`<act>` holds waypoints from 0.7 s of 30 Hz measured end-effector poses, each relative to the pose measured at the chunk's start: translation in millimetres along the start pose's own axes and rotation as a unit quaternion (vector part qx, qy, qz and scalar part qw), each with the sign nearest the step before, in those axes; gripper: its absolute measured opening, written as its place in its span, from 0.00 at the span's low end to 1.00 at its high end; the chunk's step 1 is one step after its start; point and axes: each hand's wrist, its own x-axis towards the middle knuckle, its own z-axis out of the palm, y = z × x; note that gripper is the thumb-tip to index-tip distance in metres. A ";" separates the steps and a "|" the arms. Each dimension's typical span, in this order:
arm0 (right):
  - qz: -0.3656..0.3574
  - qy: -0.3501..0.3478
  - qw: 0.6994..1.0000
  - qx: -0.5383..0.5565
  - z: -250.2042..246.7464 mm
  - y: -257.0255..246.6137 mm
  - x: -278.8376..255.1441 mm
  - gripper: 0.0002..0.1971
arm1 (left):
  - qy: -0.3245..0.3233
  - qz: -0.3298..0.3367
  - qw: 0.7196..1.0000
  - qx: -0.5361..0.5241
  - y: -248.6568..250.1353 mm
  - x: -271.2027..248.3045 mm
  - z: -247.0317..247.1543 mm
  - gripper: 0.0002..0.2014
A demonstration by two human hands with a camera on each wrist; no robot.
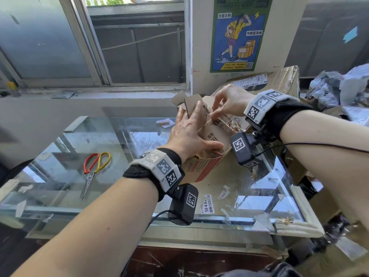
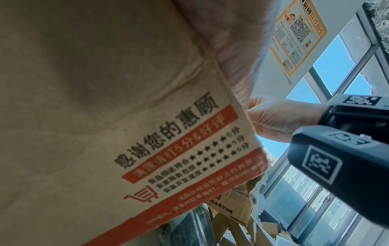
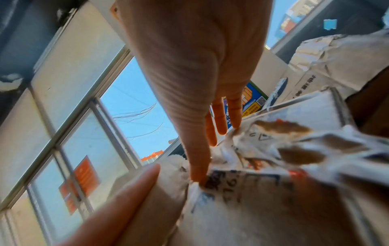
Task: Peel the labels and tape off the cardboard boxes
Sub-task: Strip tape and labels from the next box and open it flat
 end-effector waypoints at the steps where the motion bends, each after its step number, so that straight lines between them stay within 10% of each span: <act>1: 0.009 -0.008 1.000 0.014 -2.7 1.4 -0.3 0.13 | -0.002 0.000 1.000 0.000 0.2 -0.7 0.0 0.65; 21: -0.064 0.037 0.975 -0.209 6.2 -22.8 -13.5 0.09 | -0.016 0.003 1.000 -0.001 7.5 -2.6 0.2 0.65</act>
